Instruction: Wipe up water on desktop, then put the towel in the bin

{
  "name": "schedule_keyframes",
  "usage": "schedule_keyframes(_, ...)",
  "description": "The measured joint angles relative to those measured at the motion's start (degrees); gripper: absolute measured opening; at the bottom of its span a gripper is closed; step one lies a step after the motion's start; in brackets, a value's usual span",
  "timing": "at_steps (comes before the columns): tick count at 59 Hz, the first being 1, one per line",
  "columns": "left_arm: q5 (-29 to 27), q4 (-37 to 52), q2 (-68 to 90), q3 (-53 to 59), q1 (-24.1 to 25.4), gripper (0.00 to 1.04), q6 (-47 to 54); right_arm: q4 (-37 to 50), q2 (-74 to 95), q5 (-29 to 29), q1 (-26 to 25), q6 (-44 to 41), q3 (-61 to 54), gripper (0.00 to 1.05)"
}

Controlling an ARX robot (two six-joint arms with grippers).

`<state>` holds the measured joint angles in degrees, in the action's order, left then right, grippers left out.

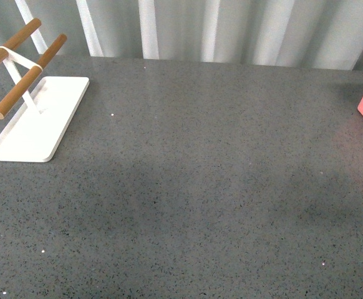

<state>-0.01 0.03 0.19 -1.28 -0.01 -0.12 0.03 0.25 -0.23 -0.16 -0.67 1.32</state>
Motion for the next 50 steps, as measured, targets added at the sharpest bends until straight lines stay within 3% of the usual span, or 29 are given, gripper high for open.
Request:
schedule_keyframes(2,0.0,0.0,0.0,0.0,0.0,0.98,0.0,0.0,0.0,0.0,0.0,0.0,0.0,0.04)
schedule_keyframes(32,0.0,0.0,0.0,0.0,0.0,0.98,0.0,0.0,0.0,0.0,0.0,0.0,0.0,0.96)
schedule_keyframes(50,0.0,0.0,0.0,0.0,0.0,0.98,0.0,0.0,0.0,0.0,0.0,0.1,0.0,0.98)
